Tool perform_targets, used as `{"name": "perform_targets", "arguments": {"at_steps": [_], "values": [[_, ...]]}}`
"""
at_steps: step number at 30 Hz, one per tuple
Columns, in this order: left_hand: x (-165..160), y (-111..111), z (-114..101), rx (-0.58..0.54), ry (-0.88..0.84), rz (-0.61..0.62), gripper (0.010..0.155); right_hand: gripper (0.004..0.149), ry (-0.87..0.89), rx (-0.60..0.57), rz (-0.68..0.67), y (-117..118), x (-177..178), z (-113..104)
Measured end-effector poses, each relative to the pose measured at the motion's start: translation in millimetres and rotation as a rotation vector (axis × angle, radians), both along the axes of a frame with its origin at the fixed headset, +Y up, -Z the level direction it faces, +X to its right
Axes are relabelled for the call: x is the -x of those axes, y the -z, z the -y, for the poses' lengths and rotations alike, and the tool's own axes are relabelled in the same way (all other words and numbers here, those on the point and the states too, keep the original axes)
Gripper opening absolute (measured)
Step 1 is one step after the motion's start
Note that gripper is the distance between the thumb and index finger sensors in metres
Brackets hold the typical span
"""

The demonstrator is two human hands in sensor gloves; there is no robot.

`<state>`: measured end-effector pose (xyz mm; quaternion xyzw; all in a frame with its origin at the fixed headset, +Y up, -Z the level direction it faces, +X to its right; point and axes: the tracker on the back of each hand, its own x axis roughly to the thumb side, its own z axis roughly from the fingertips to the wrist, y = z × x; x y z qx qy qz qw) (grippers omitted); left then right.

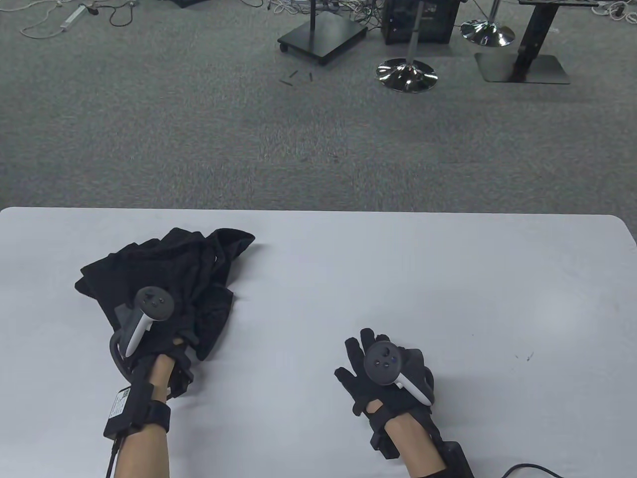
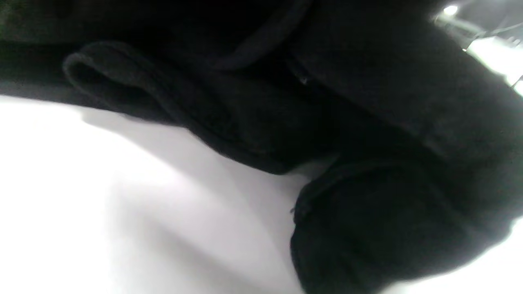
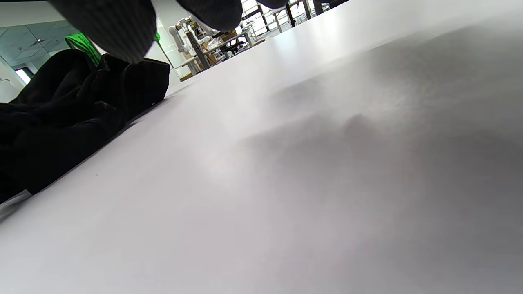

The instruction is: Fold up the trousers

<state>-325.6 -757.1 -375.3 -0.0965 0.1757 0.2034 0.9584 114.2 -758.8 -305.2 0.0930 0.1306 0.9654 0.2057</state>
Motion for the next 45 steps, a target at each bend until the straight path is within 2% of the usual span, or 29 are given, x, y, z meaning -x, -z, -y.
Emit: {"name": "perform_targets", "arguments": {"at_steps": [5,9,14,18,22,27,31,35,38,42,45], "values": [[-11,-8,-7,-0.068,0.016,0.074,0.058,0.066,0.002,-0.002,-0.011,1,3,0],[-38,-14,-7,-0.085,0.007,0.185,0.058,0.066,0.002,-0.004,-0.02,1,5,0],[-89,-20,-7,-0.089,0.024,0.393,0.058,0.066,0.022,-0.021,-0.018,2,4,-1],[-131,-25,-11,-0.044,-0.015,0.572,0.058,0.066,0.052,-0.046,0.001,4,1,-5],[-162,-37,-14,-0.02,-0.036,0.709,0.058,0.067,0.139,-0.129,0.031,5,-8,-20],[-190,-58,-11,-0.033,-0.073,0.854,0.058,0.067,0.308,-0.26,0.091,5,-26,-52],[-203,-80,-11,-0.042,-0.101,0.973,0.057,0.068,0.349,-0.223,0.108,14,-30,-61],[-205,-95,-16,-0.086,-0.066,1.013,0.057,0.07,0.292,-0.109,0.043,26,-14,-59],[-199,-101,-27,-0.184,0.104,0.996,0.057,0.07,0.217,-0.054,0.009,33,3,-52],[-180,-97,-38,-0.231,0.194,0.935,0.055,0.055,0.261,-0.039,0.013,40,14,-38],[-155,-86,-45,-0.271,0.24,0.83,0.054,0.048,0.279,0.019,-0.017,42,17,-25]]}}
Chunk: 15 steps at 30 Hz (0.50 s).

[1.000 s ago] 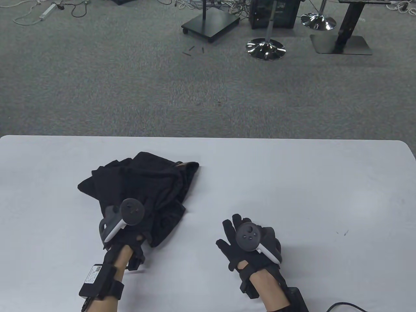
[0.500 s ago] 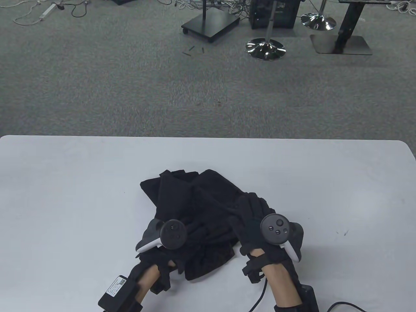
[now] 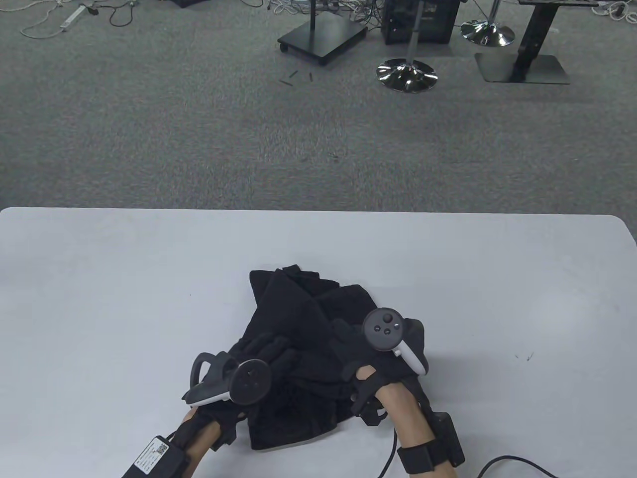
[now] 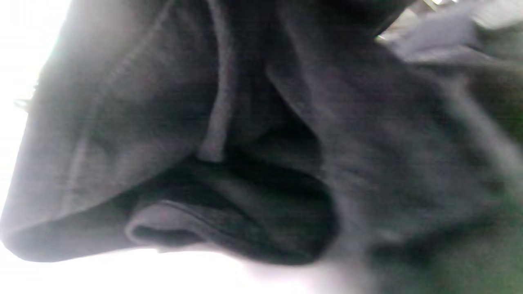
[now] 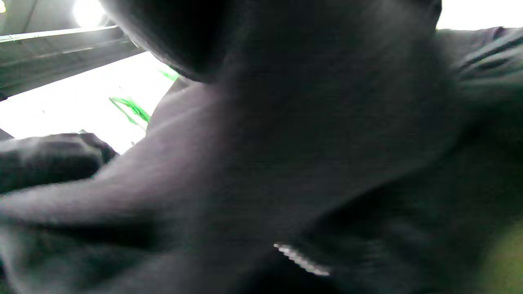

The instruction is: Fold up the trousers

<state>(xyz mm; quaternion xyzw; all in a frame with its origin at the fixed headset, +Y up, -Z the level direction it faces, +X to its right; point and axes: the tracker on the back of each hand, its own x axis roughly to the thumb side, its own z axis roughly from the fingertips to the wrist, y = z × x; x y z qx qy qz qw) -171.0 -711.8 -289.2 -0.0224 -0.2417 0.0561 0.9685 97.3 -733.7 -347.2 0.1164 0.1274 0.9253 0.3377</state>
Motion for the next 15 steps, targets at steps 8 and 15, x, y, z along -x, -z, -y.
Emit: {"name": "perform_targets", "arguments": {"at_steps": [8,15], "values": [[60,31,-6,0.049,-0.119,-0.295,0.052,0.047,0.473,0.103,0.005,1,6,-3],[62,30,1,0.108,-0.222,-0.388,0.063,0.047,0.825,0.049,0.167,1,2,-12]]}}
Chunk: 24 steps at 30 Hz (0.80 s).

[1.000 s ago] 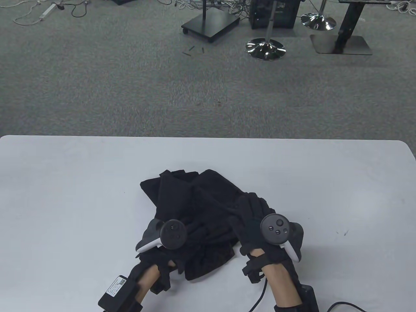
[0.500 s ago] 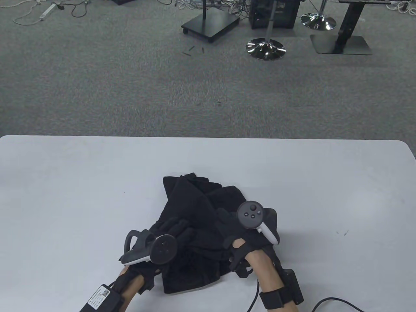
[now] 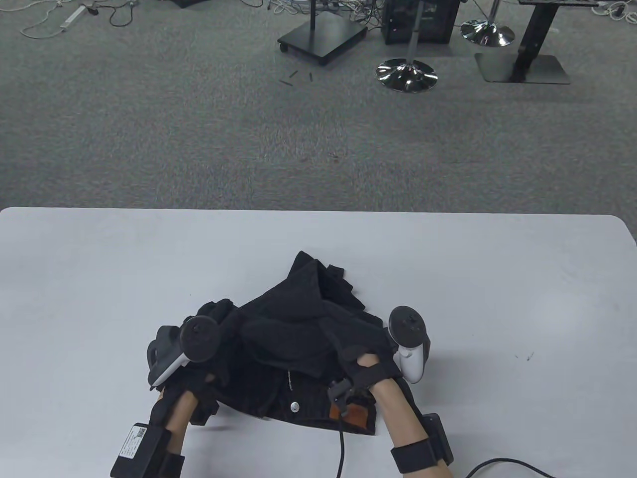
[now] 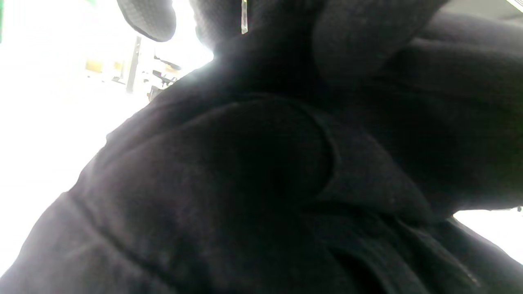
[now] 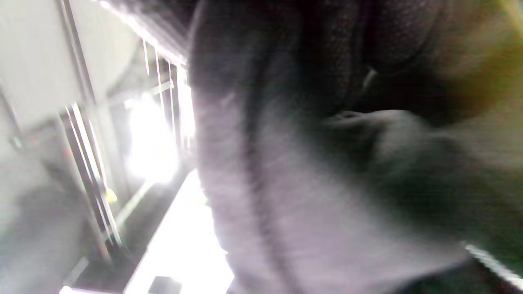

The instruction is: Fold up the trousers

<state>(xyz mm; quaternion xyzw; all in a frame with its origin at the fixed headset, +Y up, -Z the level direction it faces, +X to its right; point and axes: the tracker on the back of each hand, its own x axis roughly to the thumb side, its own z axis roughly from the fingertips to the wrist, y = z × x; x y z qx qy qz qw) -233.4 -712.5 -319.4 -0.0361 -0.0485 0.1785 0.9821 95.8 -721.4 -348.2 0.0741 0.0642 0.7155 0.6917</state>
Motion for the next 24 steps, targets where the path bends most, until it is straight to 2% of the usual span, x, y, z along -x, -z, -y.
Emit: {"name": "perform_targets", "arguments": {"at_steps": [2,3,4,6,8,11,14,16,20,23,24], "values": [[1,-1,5,0.089,-0.031,-0.011,0.076,0.049,0.016,0.002,-0.077,2,-2,1],[2,-1,6,0.106,-0.022,-0.018,0.076,0.05,0.011,0.015,-0.113,2,-3,2],[4,-1,6,0.061,-0.005,-0.039,0.068,0.052,0.008,0.025,-0.136,1,-4,4],[8,0,4,0.048,0.002,-0.085,0.056,0.056,-0.044,0.047,-0.109,2,-11,5],[15,1,0,0.03,-0.026,-0.113,0.053,0.058,-0.172,0.031,-0.052,3,-23,6],[30,2,-9,0.038,-0.087,-0.145,0.051,0.057,-0.525,0.003,-0.023,5,-32,16],[47,5,-15,0.048,-0.148,-0.191,0.051,0.057,-0.825,0.037,-0.089,6,-24,34],[57,8,-16,0.063,-0.17,-0.219,0.05,0.058,-0.935,0.099,-0.155,4,-14,43],[72,14,-15,0.05,-0.181,-0.293,0.051,0.06,-1.078,0.1,-0.227,-2,7,53],[80,19,-9,0.043,-0.158,-0.344,0.053,0.062,-1.209,0.012,-0.249,-13,30,52],[83,21,-6,0.042,-0.157,-0.355,0.054,0.063,-1.277,-0.013,-0.295,-19,40,47]]}}
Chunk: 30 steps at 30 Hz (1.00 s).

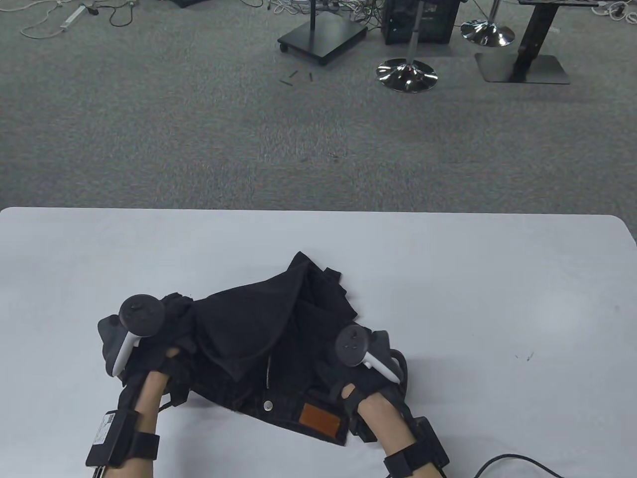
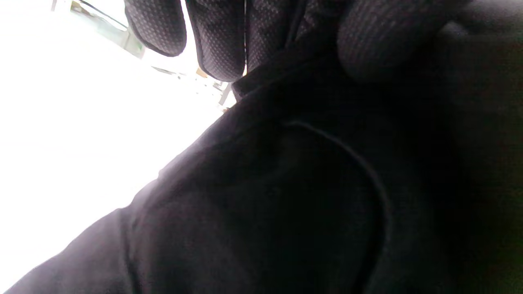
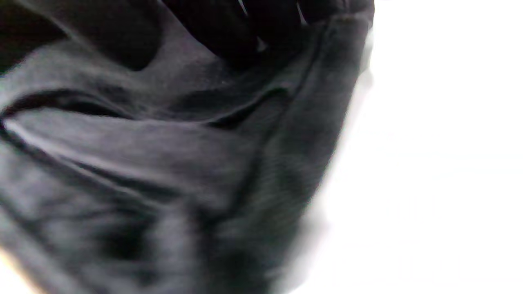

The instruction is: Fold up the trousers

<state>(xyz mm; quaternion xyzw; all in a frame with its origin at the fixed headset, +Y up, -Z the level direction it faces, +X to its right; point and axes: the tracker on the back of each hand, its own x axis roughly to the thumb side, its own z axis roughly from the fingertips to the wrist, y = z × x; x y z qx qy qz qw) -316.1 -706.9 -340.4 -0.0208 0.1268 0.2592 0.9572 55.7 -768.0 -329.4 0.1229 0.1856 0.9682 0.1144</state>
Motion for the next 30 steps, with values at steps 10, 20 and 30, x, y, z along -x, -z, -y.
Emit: {"name": "perform_targets", "arguments": {"at_steps": [10,20,30], "values": [[19,-7,12,-0.018,-0.052,-0.092,0.064,0.066,0.12,0.199,-0.156,-38,44,-39],[24,-31,9,-0.002,-0.066,-0.019,0.063,0.071,0.238,-0.202,-0.063,6,36,-82],[22,-57,-2,-0.026,-0.039,0.054,0.065,0.062,0.187,-0.115,0.066,49,53,-23]]}}
